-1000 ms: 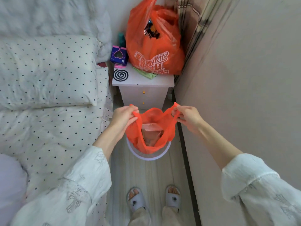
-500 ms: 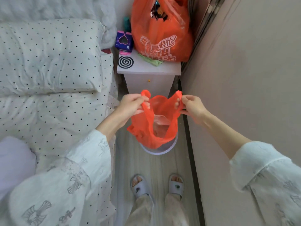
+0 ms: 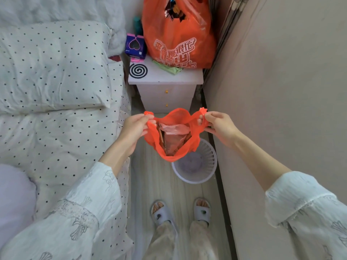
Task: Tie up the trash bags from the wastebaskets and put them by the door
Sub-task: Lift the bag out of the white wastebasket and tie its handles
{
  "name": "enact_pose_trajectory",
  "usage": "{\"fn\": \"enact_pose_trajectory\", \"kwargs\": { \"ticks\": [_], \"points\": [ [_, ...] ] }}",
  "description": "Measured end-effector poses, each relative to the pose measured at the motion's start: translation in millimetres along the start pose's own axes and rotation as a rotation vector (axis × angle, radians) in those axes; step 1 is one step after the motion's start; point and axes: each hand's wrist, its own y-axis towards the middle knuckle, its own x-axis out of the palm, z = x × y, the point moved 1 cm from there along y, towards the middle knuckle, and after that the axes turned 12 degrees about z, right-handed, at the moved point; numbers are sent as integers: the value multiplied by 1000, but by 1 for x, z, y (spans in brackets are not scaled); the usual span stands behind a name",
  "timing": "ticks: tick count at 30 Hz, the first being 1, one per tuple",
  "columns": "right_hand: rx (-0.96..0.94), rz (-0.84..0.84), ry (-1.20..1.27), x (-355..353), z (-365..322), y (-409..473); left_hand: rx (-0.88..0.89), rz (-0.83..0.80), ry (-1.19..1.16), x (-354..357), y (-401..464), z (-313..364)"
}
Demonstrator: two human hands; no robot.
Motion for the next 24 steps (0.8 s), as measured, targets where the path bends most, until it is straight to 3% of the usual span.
{"fn": "enact_pose_trajectory", "kwargs": {
  "ticks": [12, 18, 24],
  "points": [
    [-146, 11, -10, -23, -14, -84, 230, -66, 81, -22, -73, 13],
    [-146, -61, -38, -44, 16, -137, 260, 35, 46, -25, -136, -19],
    [-159, -109, -90, -65, 75, -176, 305, 69, 169, -20, -197, -75]
  ]
}}
